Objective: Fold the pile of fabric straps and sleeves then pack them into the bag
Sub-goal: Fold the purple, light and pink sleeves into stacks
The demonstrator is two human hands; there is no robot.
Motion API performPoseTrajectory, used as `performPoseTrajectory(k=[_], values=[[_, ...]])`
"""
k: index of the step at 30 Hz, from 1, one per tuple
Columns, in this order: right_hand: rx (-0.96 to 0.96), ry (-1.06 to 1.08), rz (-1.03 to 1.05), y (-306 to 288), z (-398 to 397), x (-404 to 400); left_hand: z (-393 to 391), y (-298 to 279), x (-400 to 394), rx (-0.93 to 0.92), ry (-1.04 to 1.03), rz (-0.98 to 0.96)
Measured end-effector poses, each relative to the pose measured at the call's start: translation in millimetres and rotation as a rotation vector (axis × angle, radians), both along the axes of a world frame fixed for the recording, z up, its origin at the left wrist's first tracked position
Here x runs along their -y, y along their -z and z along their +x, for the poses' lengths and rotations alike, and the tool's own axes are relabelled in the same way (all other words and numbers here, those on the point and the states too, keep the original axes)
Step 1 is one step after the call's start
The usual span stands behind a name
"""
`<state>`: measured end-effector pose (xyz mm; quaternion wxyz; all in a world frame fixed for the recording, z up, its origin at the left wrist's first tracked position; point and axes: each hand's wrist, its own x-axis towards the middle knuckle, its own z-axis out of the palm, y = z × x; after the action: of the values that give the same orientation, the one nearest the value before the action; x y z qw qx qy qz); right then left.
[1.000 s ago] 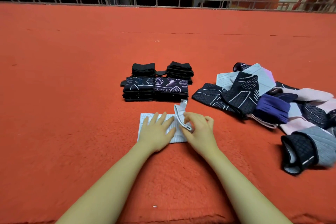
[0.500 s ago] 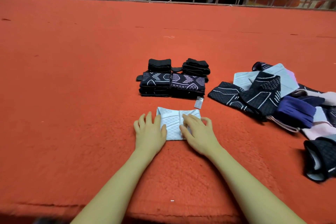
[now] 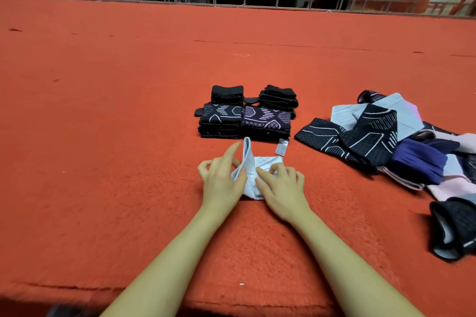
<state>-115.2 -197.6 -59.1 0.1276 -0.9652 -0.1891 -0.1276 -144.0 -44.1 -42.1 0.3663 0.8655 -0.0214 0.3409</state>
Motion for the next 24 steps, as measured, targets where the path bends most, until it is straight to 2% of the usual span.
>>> performPoseTrajectory(k=[4,7,12,16,18,21,24], values=[[-0.066,0.129,0.523,-4.6,-1.2,6.3,5.7,-7.5,28.9,-0.182,0.322,-0.385],[0.033,0.204,0.611,-5.1,-5.7,9.4,8.4,-8.0,44.4,-0.361,0.453,-0.433],[0.091,0.284,0.553,0.1,-7.6,12.1,13.0,-1.2,39.9,-0.288,0.353,-0.195],[0.086,0.263,0.527,1.3,-7.0,11.7,15.7,4.4,25.9,-0.555,0.216,0.286],[0.096,0.255,0.496,1.9,-7.8,11.7,17.5,5.4,20.6,-0.645,0.213,0.443],[0.096,0.266,0.418,4.0,-9.4,10.4,20.0,3.9,16.4,-0.68,0.237,0.527],[0.049,0.287,0.321,5.6,-10.1,8.8,19.1,7.4,14.4,-0.61,0.24,0.509]])
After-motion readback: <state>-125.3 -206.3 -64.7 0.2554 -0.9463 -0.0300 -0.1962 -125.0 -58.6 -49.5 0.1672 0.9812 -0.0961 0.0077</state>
